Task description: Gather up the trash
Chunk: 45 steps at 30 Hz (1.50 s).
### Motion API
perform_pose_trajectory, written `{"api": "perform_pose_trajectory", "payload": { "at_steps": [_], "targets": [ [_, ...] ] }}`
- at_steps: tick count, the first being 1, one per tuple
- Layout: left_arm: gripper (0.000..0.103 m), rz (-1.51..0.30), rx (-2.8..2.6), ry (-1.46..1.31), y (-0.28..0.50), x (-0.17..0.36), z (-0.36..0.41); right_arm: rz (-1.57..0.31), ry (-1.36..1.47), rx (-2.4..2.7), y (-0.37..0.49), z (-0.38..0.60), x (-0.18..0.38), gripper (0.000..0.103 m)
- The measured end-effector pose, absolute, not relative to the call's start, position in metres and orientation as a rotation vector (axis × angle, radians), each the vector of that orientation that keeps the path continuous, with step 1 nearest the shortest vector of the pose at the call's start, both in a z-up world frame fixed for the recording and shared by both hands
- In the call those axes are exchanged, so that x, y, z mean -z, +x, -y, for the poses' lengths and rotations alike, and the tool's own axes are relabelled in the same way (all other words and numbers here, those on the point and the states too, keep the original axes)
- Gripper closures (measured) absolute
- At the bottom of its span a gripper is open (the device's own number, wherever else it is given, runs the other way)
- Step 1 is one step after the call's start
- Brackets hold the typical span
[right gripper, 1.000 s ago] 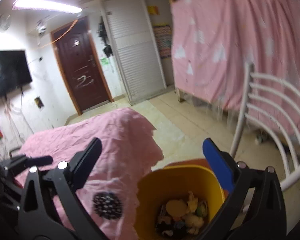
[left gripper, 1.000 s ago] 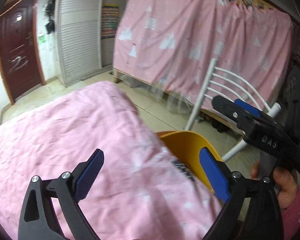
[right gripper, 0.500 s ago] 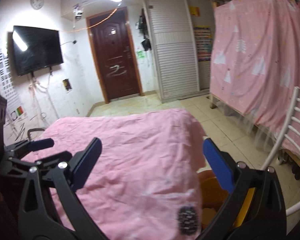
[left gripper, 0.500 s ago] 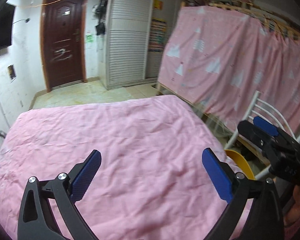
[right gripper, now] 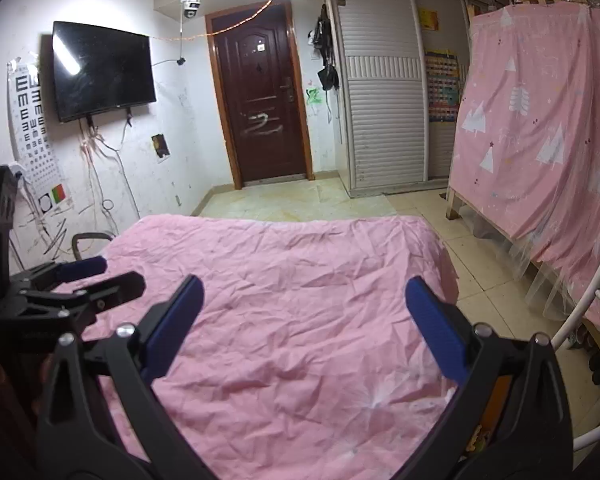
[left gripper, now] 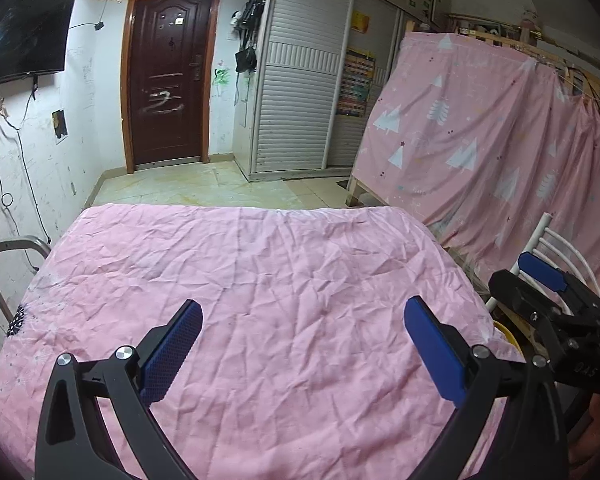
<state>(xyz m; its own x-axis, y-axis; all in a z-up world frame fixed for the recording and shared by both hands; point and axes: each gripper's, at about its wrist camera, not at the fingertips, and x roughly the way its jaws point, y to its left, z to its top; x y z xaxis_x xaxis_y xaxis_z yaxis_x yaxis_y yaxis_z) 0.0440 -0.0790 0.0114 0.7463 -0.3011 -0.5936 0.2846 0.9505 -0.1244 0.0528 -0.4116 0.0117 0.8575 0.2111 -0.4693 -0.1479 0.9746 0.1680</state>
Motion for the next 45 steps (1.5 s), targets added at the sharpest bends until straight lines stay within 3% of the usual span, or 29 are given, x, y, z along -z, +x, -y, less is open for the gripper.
{"api": "perform_pose_trajectory", "payload": {
  "at_steps": [45],
  "targets": [
    [0.011, -0.650, 0.259, -0.074, 0.051, -0.005, 0.057, -0.511, 0.104, -0.206, 0.061, 0.395, -0.015, 0.006]
  ]
}}
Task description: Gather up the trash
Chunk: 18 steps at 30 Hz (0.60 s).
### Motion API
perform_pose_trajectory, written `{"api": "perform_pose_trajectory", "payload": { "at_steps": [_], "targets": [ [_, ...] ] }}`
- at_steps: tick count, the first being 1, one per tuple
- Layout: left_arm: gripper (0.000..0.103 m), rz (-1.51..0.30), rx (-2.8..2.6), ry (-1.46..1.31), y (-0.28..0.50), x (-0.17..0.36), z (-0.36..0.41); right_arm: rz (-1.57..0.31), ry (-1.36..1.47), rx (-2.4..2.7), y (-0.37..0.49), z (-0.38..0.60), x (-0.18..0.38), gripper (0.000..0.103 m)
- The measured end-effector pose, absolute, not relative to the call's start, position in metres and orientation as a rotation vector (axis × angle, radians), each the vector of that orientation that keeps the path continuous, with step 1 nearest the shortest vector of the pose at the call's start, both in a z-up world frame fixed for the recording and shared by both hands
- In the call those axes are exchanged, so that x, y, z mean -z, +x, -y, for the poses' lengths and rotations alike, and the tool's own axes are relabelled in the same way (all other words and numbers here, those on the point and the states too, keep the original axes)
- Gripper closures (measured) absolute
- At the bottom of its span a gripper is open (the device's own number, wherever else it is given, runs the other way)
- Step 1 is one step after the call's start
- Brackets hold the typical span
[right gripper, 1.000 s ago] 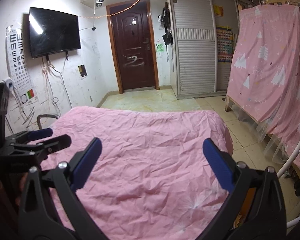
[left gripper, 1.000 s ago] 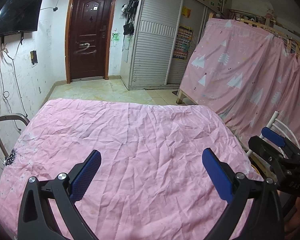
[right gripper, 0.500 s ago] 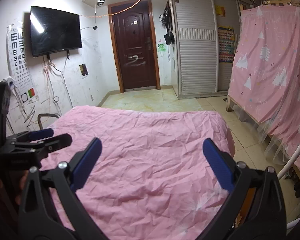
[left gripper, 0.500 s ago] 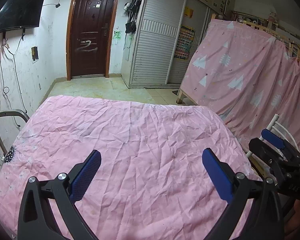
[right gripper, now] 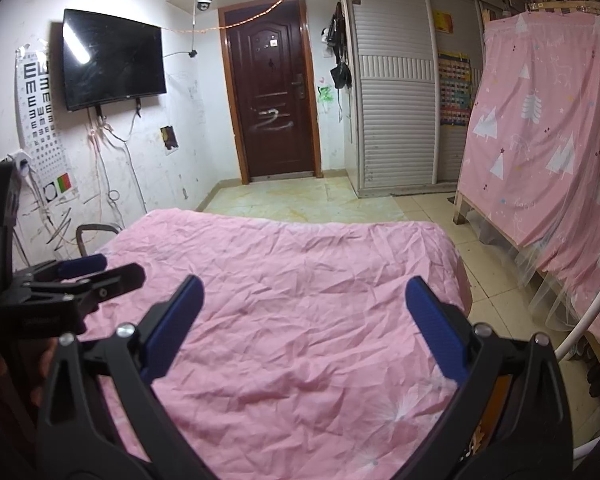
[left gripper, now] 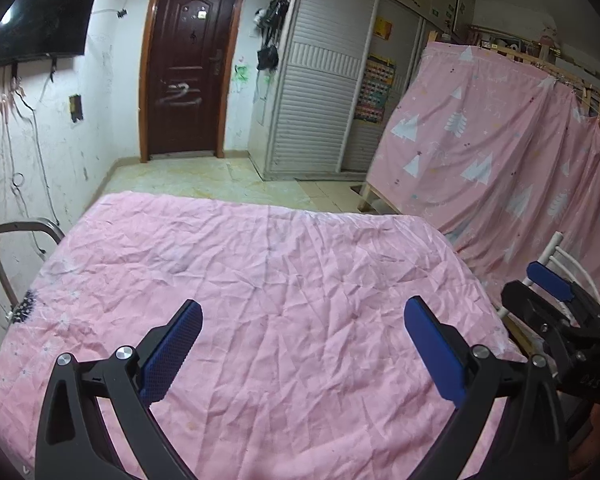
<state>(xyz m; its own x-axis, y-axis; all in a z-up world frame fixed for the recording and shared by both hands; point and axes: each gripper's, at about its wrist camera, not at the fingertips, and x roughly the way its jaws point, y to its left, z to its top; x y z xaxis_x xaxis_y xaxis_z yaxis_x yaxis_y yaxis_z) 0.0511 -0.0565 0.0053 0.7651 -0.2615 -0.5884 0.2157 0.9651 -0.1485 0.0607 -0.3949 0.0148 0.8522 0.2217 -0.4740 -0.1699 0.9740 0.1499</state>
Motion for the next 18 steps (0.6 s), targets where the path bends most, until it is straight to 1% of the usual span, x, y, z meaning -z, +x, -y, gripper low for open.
{"api": "perform_pose_trajectory", "payload": {
  "at_steps": [18],
  "targets": [
    [0.011, -0.645, 0.247, -0.083, 0.0499, -0.0050, 0.0551, -0.512, 0.103, -0.208, 0.0615, 0.3936, -0.0148, 0.006]
  ]
}}
